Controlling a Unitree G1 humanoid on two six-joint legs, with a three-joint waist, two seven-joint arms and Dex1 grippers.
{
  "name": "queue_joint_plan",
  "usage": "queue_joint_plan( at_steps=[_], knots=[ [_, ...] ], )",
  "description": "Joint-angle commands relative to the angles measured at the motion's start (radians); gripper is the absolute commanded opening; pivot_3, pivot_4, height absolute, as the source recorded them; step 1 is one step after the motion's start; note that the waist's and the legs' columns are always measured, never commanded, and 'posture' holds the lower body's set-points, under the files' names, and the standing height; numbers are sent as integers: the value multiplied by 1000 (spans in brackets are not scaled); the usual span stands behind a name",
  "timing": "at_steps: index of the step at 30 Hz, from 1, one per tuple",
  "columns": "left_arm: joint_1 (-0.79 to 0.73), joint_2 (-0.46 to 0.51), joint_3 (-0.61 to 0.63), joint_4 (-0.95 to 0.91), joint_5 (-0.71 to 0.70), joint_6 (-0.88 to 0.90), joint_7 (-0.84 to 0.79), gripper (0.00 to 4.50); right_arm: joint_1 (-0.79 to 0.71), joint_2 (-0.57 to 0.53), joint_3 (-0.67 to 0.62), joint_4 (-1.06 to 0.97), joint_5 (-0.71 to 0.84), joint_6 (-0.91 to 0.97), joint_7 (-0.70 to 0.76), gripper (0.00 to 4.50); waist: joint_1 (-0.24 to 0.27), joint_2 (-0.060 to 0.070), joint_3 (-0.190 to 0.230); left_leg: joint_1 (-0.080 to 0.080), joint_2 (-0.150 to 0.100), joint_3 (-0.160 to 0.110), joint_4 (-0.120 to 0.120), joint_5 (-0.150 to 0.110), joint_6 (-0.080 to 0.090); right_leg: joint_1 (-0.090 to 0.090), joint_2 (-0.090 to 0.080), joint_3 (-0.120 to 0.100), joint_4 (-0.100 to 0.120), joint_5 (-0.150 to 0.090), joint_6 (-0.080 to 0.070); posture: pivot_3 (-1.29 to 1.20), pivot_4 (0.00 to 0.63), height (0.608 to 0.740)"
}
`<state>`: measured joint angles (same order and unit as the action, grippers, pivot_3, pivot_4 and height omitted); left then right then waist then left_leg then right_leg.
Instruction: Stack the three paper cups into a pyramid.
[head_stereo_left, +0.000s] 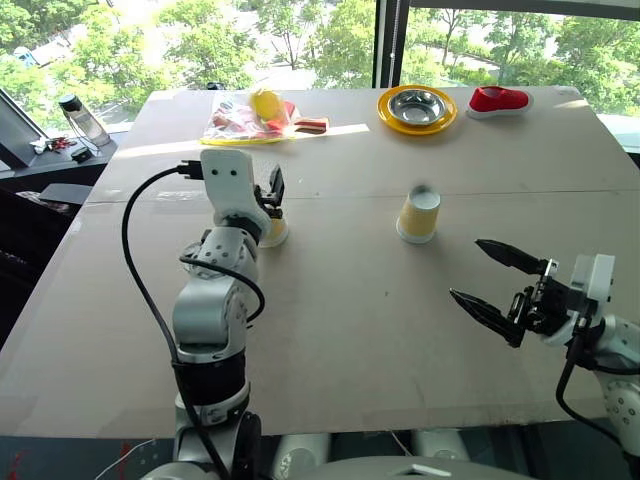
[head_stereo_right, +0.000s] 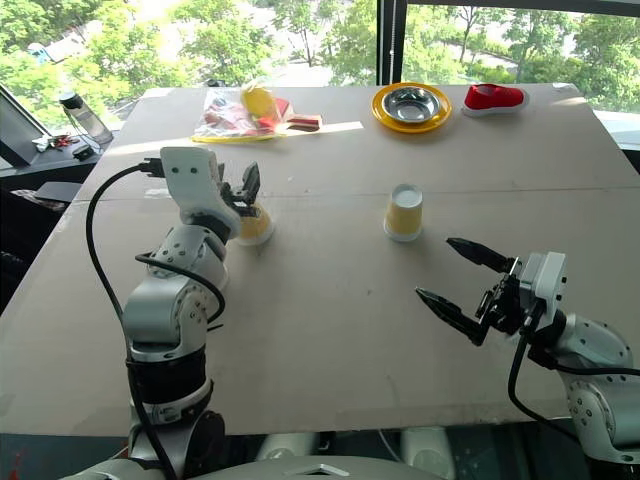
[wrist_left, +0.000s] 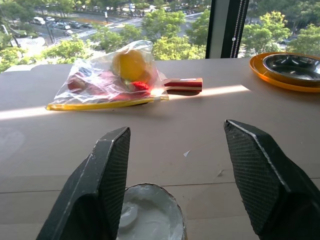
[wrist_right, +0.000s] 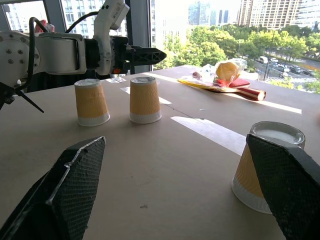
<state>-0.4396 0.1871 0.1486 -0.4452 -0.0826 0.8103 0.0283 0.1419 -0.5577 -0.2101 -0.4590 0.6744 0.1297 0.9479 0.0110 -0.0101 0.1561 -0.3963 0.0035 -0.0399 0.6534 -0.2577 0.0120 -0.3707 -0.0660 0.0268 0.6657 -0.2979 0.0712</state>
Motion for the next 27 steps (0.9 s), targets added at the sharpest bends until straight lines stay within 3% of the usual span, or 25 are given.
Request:
queue_joint_plan(
  at_steps=[1, 9, 26, 27],
  knots=[
    [-25, 25, 10, -46, 21, 100, 19, 4436, -12, -5, -8, -11, 6, -10, 7, 4500, 0, 0, 0, 0, 0, 0, 0, 0, 0, 0, 0, 0, 0, 0, 0, 0, 150, 740],
    [11, 28, 2, -36, 14, 174, 5, 4436, -18, -14, -16, -17, 52, 5, 44, 4500, 0, 0, 0, 0, 0, 0, 0, 0, -1, 0, 0, 0, 0, 0, 0, 0, 150, 740],
    [4, -4, 22, 79, 14, 137, 20, 4436, -28, -25, -10, -27, 67, 4, 75, 4500, 0, 0, 0, 0, 0, -1, 0, 0, -1, 0, 0, 0, 0, 0, 0, 0, 150, 740],
    [3, -3, 21, 82, 15, 130, 20, 4198, -29, -25, -9, -26, 66, 4, 75, 4500, 0, 0, 0, 0, 0, -1, 0, 0, -1, 0, 0, 0, 0, 0, 0, 0, 150, 740]
  ],
)
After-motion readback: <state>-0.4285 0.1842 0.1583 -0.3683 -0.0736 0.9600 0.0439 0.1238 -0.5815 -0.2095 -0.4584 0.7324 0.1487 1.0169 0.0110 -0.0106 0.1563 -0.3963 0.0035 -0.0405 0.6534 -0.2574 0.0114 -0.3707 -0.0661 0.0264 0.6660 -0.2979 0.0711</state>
